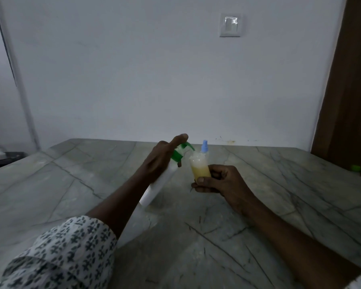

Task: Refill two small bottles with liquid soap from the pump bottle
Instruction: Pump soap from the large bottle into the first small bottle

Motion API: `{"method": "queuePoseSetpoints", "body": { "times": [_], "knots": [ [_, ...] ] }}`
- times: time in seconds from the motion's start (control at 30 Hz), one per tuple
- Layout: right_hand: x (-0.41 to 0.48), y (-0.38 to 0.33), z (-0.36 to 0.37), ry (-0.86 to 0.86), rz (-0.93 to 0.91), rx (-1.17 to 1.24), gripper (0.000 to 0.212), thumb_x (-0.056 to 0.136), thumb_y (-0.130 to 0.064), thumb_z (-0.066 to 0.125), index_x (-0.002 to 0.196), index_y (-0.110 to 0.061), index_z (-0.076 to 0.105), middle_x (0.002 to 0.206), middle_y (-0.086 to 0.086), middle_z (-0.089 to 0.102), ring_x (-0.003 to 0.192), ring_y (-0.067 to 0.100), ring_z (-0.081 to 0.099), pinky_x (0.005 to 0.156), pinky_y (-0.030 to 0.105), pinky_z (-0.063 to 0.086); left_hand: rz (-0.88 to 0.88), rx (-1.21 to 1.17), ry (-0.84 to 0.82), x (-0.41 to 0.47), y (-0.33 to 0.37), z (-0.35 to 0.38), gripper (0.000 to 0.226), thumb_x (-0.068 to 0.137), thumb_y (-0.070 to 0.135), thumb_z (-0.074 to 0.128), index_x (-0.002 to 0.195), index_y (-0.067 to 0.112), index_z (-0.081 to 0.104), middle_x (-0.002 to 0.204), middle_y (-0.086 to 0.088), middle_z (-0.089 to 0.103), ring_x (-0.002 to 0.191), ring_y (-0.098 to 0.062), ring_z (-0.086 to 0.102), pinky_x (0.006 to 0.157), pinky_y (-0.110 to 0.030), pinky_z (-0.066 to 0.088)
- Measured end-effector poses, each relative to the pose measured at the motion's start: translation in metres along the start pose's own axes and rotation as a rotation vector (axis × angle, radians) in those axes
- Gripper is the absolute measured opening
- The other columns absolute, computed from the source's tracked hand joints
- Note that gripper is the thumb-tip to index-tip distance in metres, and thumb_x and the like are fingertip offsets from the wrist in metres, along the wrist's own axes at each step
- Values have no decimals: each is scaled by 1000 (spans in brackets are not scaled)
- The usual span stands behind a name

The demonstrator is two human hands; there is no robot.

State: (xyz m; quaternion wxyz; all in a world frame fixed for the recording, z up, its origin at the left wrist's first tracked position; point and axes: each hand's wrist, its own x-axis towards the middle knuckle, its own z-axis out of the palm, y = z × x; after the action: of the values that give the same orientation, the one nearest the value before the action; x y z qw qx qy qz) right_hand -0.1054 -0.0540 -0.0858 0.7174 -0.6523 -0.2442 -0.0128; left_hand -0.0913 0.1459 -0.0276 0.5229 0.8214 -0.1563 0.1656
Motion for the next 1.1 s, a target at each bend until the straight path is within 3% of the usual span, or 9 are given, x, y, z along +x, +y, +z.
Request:
{"method": "queuePoseSetpoints", "body": {
  "times": [0.3,0.53,0.63,0.73,0.87,1.1],
  "knots": [
    [0,-3,6,-9,-4,88,27,87,-1,65,111,10,64,94,23,74,90,39,73,82,39,61,-89,-102,-14,0,6,-5,58,90,66,49,54,26,72,64,-14,65,56,-19,58,69,-32,45],
    [0,-2,10,-73,80,206,26,88,1,61,111,14,62,100,28,72,92,37,73,77,34,61,-95,-67,7,3,0,0,86,69,80,52,80,-2,74,72,-23,70,58,-21,62,74,-36,49],
    [0,-4,8,-57,67,129,26,87,1,64,111,13,63,96,26,73,89,38,73,77,34,61,-98,-63,1,4,1,0,85,67,80,52,82,-1,74,74,-24,71,58,-22,61,74,-36,49],
    [1,-16,-7,-5,26,-100,29,81,0,71,108,10,67,89,22,75,82,35,75,74,33,62,-106,-5,-30,4,-1,0,84,73,79,51,71,-2,71,73,-24,70,57,-23,61,77,-40,52],
    [2,-24,-26,12,-17,-401,31,76,-5,80,105,3,73,82,14,77,74,28,76,74,36,62,-68,156,41,4,-6,1,92,62,88,41,78,4,75,67,-11,72,67,-26,66,85,-44,52],
    [1,-11,-18,-5,4,-343,32,75,-6,81,104,3,73,84,17,77,78,33,75,78,42,61,38,349,211,9,-9,4,74,66,74,32,77,17,77,73,-6,73,74,-26,67,81,-45,54]
  ]
}}
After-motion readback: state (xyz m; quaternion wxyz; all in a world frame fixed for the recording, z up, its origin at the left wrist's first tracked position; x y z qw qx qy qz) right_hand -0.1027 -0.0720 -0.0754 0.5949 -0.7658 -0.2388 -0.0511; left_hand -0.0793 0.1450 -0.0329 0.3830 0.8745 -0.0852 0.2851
